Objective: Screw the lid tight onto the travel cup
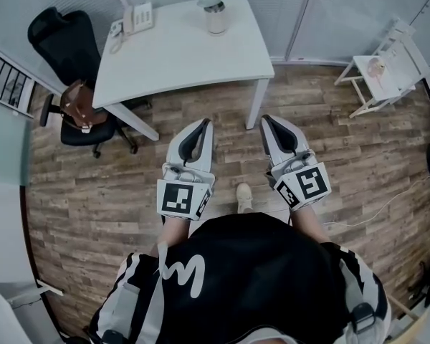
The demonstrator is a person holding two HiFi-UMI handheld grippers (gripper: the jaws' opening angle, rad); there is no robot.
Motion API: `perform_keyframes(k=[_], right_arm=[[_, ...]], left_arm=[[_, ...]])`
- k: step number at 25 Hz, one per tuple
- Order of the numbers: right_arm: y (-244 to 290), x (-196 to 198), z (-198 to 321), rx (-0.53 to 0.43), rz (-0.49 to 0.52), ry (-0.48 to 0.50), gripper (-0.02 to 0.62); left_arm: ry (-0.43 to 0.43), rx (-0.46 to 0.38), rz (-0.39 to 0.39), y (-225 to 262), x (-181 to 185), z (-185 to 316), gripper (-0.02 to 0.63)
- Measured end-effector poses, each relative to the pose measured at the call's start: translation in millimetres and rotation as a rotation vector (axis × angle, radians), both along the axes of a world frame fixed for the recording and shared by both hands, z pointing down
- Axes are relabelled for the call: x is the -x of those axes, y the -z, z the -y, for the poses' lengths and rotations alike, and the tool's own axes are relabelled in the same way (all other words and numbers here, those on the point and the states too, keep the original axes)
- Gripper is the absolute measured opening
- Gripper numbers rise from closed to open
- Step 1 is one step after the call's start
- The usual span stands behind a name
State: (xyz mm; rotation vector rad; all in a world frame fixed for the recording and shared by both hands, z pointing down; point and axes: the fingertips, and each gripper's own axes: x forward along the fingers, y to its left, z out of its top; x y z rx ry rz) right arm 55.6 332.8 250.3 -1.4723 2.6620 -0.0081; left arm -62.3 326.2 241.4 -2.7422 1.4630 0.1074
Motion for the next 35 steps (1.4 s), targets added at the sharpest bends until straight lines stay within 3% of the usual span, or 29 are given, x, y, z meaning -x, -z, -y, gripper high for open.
perform_keyframes(k=[11,23,35], right_arm=[[4,-43,60,0.018,0.094,0.069,-0.002],[-7,-13,86,-0.032,-0.004,0.191,-0.002],[3,-8,98,-0.032,0.028,0.225,-0.002]], left_arm=[[0.054,-0.006,0.031,-10,-25,61,0.002],[0.127,0.050,0.017,-33,-12,87,0.002],[0.121,0.041,0.039,-28,-17,106,0.002]])
